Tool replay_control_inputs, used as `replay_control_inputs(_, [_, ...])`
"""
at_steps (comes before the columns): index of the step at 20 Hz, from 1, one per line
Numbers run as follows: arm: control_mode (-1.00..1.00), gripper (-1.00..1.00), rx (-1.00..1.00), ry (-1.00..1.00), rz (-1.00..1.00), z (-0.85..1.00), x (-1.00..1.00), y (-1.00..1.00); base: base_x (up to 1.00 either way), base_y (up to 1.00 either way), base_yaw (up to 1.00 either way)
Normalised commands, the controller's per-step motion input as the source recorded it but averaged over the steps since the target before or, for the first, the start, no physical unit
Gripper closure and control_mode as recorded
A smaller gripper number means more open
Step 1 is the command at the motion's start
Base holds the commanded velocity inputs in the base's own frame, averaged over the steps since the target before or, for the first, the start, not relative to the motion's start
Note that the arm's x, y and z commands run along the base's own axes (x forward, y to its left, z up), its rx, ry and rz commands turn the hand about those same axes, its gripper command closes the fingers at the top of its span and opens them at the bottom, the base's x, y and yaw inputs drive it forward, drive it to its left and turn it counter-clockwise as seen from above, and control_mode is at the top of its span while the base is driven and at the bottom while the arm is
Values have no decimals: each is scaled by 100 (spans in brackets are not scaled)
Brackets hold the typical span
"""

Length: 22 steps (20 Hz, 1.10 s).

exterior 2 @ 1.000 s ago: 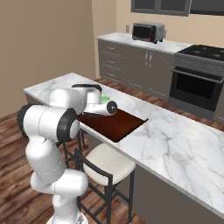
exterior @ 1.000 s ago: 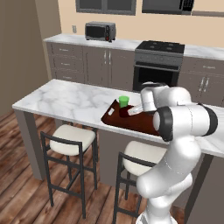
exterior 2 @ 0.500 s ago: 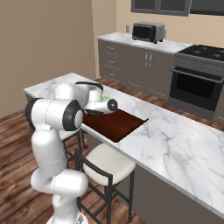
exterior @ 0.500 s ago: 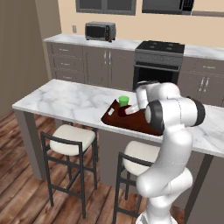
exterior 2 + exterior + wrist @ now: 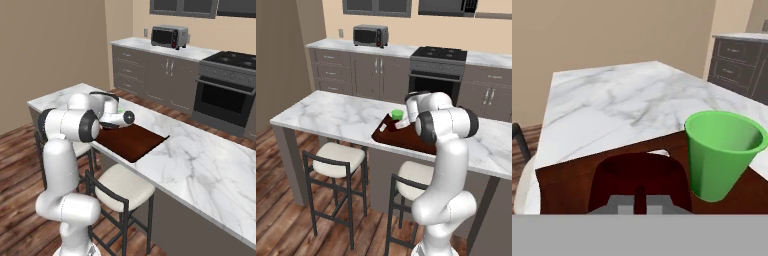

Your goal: There is a tray on the dining counter. Grab the cup, mug, and pitcher and place them on the tray. The pitcher may be placed next to the tray if it cannot fit the tray.

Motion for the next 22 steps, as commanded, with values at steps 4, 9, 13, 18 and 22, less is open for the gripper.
replay_control_inputs(4, [-100,100,0,3,0,-7,5,29,0,0,0])
replay_control_inputs(9, [-100,100,0,4,0,-11,4,29,0,0,0])
replay_control_inputs(13, [-100,100,0,0,0,-20,17,6,0,0,0])
replay_control_inputs(18, [-100,100,0,0,0,-24,6,0,0,0,0])
replay_control_inputs(22, [-100,100,0,0,0,-29,0,0,0,0,0])
